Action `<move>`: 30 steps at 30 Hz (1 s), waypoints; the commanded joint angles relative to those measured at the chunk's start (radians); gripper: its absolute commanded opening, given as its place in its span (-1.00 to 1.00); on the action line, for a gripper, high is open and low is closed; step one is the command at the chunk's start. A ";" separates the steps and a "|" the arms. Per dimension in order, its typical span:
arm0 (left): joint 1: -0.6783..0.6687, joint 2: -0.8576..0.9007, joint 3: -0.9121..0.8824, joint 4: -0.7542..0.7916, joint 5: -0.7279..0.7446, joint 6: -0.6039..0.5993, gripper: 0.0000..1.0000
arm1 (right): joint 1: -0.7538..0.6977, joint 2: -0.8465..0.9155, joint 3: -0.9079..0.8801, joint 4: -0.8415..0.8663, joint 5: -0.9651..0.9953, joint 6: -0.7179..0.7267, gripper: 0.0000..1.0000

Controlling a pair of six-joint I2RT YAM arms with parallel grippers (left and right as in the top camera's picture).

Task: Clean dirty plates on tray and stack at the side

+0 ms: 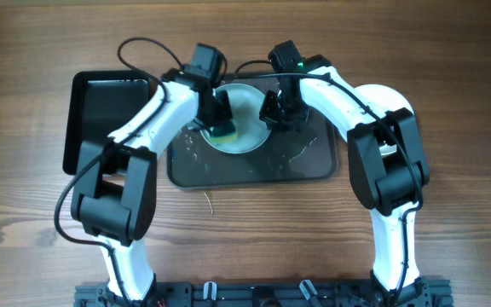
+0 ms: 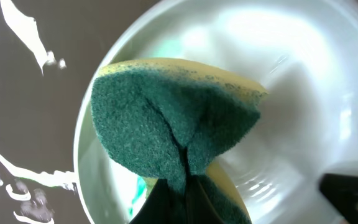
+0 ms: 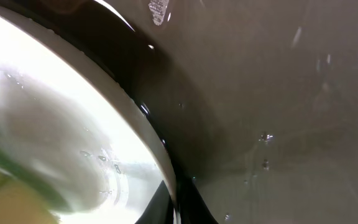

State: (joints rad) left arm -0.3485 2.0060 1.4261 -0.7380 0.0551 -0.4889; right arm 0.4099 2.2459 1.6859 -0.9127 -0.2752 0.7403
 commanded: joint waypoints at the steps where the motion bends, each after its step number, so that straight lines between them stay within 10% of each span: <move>1: -0.029 -0.029 -0.044 0.004 -0.173 -0.132 -0.92 | -0.008 0.025 -0.011 -0.005 0.119 0.018 -0.92; 11: -0.042 -0.029 -0.072 0.116 -0.402 -0.135 -0.92 | -0.008 0.025 -0.011 0.000 0.115 0.000 -0.92; 23: -0.075 -0.029 -0.072 0.186 0.149 0.354 -0.92 | -0.008 0.025 -0.011 0.002 0.115 -0.008 -0.91; 30: -0.050 -0.029 -0.072 0.200 -0.201 0.114 -0.92 | -0.008 0.025 -0.011 0.002 0.113 -0.016 -0.91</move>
State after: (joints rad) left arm -0.4160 1.9984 1.3621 -0.5400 0.0822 -0.2306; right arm 0.4114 2.2456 1.6859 -0.9009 -0.2676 0.7391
